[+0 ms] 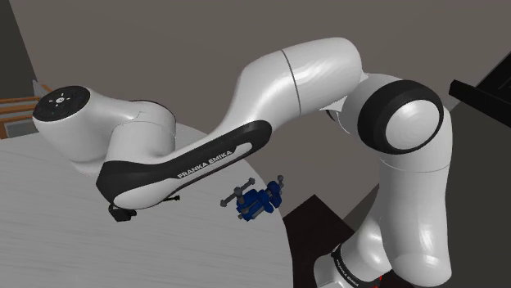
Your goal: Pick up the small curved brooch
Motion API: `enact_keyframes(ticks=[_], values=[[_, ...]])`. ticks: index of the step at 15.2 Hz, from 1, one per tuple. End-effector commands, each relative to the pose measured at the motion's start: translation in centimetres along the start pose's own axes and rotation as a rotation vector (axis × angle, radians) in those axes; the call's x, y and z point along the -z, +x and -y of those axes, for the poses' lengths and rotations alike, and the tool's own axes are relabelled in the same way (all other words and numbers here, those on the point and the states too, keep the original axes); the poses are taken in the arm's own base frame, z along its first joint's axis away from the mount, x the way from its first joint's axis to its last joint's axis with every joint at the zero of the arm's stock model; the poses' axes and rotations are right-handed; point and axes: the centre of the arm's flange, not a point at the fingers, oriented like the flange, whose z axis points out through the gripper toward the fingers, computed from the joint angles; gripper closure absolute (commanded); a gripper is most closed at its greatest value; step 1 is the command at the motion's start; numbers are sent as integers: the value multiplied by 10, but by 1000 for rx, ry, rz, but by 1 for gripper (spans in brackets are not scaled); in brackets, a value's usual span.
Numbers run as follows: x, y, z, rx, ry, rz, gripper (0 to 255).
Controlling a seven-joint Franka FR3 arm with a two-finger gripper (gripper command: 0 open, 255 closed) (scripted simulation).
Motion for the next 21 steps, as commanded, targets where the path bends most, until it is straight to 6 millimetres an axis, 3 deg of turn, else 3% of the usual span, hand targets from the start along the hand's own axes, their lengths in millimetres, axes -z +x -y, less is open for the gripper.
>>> enact_keyframes(ticks=[1,10,21], values=[[-1,0,0,0,0,-1,255],[-1,0,0,0,0,-1,255],[54,-10,-13,0,0,-1,255]])
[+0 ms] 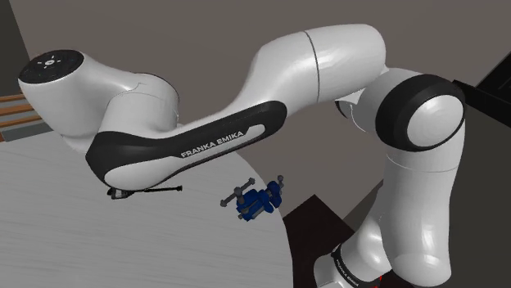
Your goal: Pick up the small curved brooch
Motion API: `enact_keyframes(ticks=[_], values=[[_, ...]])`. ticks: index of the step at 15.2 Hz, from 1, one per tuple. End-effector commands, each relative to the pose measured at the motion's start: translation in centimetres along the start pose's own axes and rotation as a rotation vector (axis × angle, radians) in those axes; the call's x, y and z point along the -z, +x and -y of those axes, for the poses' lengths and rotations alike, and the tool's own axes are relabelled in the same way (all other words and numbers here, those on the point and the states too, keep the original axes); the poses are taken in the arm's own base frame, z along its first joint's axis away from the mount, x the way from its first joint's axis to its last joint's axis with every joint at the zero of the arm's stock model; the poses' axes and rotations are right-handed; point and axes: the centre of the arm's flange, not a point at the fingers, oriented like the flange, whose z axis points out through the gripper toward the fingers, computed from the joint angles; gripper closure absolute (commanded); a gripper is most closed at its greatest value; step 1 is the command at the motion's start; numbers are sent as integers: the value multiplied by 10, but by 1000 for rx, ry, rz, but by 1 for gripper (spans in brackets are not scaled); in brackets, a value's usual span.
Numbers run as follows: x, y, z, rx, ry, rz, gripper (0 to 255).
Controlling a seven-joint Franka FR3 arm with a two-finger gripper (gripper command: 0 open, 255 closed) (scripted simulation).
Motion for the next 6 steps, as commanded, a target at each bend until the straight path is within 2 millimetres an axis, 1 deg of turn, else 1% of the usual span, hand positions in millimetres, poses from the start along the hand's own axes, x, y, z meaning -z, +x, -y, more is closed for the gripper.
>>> enact_keyframes(ticks=[1,4,6], values=[[10,-1,-3,0,0,0,255],[25,-4,-7,0,0,0,255],[26,-4,-7,0,0,0,255]])
